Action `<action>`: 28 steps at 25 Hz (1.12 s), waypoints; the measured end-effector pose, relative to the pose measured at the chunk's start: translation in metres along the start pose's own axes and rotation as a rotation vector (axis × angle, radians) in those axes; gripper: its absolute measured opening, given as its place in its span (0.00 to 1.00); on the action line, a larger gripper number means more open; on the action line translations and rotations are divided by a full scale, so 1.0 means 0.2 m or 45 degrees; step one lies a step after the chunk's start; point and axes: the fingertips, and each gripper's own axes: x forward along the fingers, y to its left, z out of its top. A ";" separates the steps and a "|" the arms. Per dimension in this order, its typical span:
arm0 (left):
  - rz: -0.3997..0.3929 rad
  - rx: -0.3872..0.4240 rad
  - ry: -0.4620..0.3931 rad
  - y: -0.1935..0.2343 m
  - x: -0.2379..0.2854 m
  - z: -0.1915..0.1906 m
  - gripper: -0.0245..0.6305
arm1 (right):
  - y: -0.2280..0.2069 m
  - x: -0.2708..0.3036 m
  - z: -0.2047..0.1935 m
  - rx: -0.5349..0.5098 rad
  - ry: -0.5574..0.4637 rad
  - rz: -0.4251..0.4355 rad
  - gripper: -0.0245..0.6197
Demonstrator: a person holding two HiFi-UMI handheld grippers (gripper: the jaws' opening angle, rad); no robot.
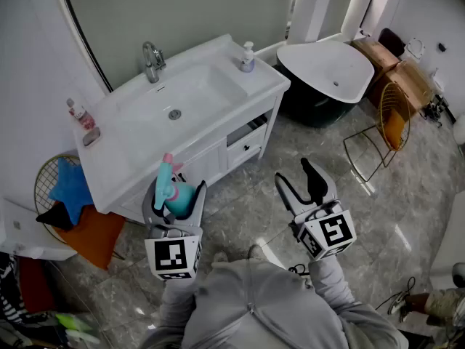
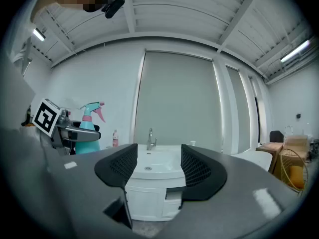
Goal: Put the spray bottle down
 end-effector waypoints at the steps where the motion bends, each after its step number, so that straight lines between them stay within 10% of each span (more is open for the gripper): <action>1: -0.001 0.002 -0.001 0.00 0.00 0.00 0.62 | 0.00 0.00 0.00 0.000 0.000 0.000 0.46; 28: 0.007 0.006 0.009 -0.08 0.14 0.01 0.62 | -0.16 0.04 0.02 0.039 -0.055 0.011 0.46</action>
